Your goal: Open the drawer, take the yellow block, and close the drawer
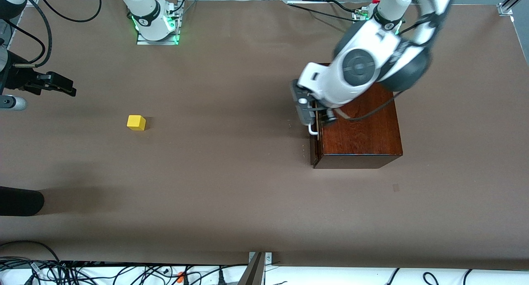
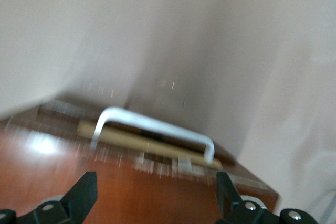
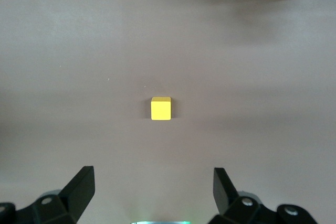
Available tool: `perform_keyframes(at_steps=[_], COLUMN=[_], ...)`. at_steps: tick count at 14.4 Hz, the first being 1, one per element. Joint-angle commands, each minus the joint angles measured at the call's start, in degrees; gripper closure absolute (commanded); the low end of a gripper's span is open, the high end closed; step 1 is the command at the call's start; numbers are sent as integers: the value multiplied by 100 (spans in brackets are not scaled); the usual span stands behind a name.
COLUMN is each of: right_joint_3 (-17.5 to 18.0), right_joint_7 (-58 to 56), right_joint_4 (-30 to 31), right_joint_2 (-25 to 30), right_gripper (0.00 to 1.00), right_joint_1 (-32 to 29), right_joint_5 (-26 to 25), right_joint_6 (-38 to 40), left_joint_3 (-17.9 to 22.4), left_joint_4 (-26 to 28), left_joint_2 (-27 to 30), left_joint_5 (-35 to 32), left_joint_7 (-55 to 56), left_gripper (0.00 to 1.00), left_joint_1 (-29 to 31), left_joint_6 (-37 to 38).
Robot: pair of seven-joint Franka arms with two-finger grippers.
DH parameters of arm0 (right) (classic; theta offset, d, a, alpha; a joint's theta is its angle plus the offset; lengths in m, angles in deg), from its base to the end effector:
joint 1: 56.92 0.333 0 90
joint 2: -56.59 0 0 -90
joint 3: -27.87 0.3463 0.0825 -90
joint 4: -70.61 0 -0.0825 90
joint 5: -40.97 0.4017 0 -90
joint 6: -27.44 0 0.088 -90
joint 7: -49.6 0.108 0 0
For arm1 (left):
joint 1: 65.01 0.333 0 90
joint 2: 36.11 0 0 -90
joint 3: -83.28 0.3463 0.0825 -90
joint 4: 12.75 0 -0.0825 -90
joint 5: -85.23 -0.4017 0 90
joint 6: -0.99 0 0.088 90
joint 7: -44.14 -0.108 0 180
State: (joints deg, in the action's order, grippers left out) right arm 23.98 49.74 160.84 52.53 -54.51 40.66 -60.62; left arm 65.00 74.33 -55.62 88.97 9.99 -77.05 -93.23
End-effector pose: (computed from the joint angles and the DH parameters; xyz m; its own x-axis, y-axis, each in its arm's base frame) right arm 0.5891 -0.0144 0.6080 0.9937 -0.0287 -0.1083 -0.0277 -0.9996 0.0105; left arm 0.5820 -0.3166 0.4826 0.4381 -0.8962 -0.0702 -0.8622 -0.4410 0.2494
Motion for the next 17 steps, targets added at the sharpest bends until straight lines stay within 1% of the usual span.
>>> perform_keyframes(at_steps=[1,3,4,6,7,8,10,11,12,13,14,15,17], right_joint_3=[81,90,82,81,90,82,81,81,81,81,81,81,81], right_joint_7=[65,65,65,65,65,65,65,65,65,65,65,65,65], right_joint_4=[-163,-154,-163,-163,-154,-154,-154,-154,-154,-154,-154,-154,-154], right_joint_2=[-69,-69,-69,-69,-69,-69,-69,-69,-69,-69,-77,-69,-77], right_gripper=[0,0,0,0,0,0,0,0,0,0,0,0,0], right_joint_1=[-92,-92,-92,-92,-92,-92,-92,-92,-92,-92,-92,-92,-92], right_joint_5=[14,14,14,14,14,14,14,14,14,14,14,14,14], right_joint_6=[61,52,52,52,52,52,52,52,52,52,52,52,52], left_joint_3=[0,18,27,88,297,595,1132,1265,1371,1459,1625,1748,1837], left_joint_4=[-506,-893,-982,-1035,-1009,-991,-694,-423,-11,419,789,984,1004], left_joint_2=[211,229,272,430,596,685,1088,1299,1588,1878,2125,2232,2224], left_joint_5=[-30,-467,-679,-830,-821,-734,-611,-602,-593,-584,-549,-505,-496], left_joint_7=[916,1488,1517,1578,1718,2015,2674,3095,3456,3633,3618,3626,3688], left_gripper=[0,0,0,0,0,0,0,0,0,0,0,0,0], left_joint_1=[438,692,789,1026,1054,1063,976,966,957,957,922,818,755], left_joint_6=[1034,1597,1713,1741,1732,1706,1592,1234,761,243,-110,-201,-272])
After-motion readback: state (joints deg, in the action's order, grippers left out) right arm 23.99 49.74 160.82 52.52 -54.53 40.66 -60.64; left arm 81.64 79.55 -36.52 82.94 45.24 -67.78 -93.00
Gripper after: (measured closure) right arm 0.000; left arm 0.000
